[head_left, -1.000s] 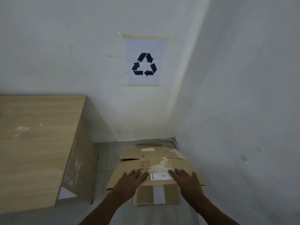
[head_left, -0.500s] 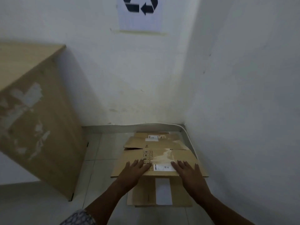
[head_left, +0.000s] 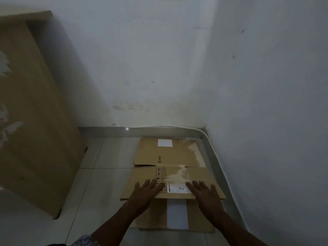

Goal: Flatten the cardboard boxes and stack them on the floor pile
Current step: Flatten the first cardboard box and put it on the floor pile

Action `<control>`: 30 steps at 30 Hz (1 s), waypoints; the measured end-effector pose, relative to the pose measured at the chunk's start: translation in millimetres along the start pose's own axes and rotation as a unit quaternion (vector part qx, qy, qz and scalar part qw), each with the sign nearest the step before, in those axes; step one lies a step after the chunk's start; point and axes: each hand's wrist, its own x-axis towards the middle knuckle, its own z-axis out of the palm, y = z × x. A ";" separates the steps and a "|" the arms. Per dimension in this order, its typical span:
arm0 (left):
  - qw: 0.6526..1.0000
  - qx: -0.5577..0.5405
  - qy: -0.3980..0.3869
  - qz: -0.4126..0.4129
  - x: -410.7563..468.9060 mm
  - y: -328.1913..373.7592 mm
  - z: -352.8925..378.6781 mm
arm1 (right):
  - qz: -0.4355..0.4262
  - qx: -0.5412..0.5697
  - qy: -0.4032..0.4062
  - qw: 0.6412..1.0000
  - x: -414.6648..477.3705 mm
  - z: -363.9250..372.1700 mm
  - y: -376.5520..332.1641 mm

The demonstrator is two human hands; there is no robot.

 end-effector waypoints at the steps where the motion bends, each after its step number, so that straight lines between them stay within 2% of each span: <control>1: 1.000 -0.001 -0.003 -0.006 7.2 -0.8 2.7 | -0.001 0.004 0.000 1.000 7.8 3.3 3.7; 5: 0.999 0.001 -0.033 -0.004 29.2 -0.2 24.9 | -0.010 0.005 -0.025 1.000 28.9 26.2 24.8; 16: 0.994 -0.015 -0.108 -0.021 57.6 8.3 123.9 | -0.047 0.057 -0.178 0.981 54.1 119.1 61.1; 22: 0.990 -0.012 -0.134 -0.033 61.7 4.0 146.7 | -0.034 0.081 -0.175 0.981 53.2 145.4 47.3; 27: 0.980 -0.030 -0.195 -0.027 64.3 -9.4 146.5 | -0.009 0.135 -0.216 0.967 63.4 159.5 39.1; 30: 0.982 -0.028 -0.185 -0.035 62.4 -6.6 150.7 | 0.006 0.134 -0.206 0.969 63.1 163.6 30.9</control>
